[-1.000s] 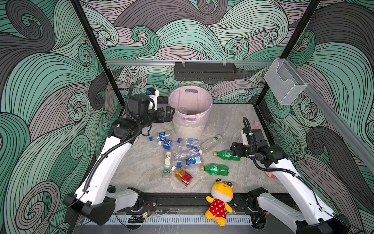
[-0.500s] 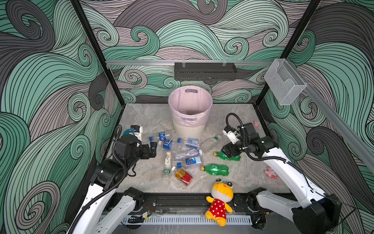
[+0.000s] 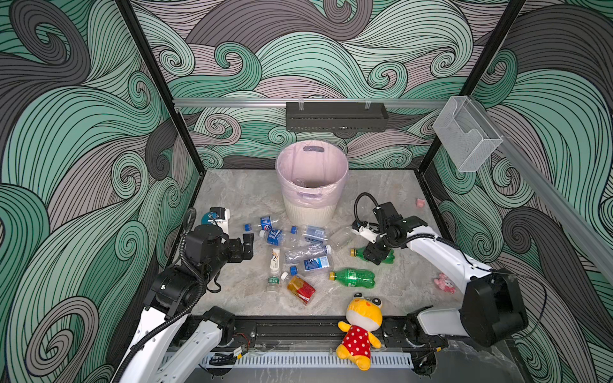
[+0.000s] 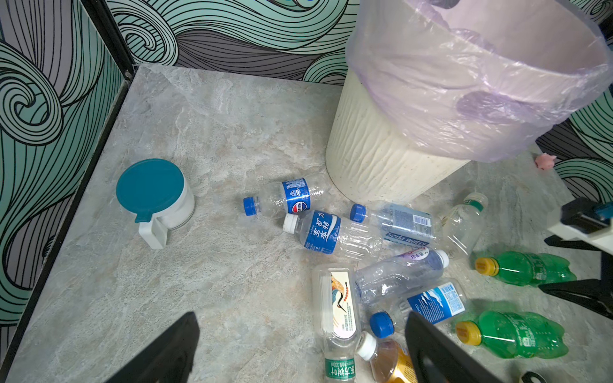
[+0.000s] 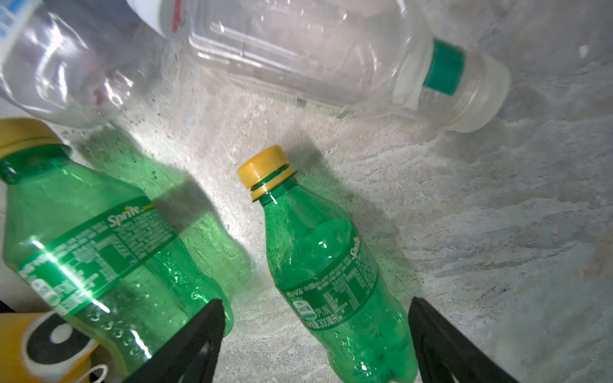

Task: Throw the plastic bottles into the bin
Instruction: 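Withdraw the left arm while the right gripper lowers onto a green Sprite bottle, then grasp the green Sprite bottle by its neck with the right gripper and lift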

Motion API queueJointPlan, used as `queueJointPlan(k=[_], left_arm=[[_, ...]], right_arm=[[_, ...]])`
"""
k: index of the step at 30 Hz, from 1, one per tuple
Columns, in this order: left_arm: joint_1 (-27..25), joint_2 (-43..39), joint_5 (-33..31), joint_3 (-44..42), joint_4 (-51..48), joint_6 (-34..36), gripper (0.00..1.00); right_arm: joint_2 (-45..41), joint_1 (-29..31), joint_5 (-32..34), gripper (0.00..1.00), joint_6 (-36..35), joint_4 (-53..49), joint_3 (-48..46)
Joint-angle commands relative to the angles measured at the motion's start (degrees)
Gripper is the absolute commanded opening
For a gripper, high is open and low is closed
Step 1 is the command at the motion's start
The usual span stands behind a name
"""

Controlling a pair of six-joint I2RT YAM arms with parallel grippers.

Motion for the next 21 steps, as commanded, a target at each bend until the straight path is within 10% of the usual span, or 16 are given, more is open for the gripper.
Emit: queueJointPlan(k=[1,21], left_arm=[[0.3,0.5,-0.6,-0.2,1.0,0.4,0.99],[0.3,1.7,-2.3,0.4,0.6,0.9,0.99]], right_arm=[[1.7,-0.7,0.9,0.86,-2.7,1.6,-0.5],[13.1,-0.7,3.8,0.65,4.7,1.5,3.6]])
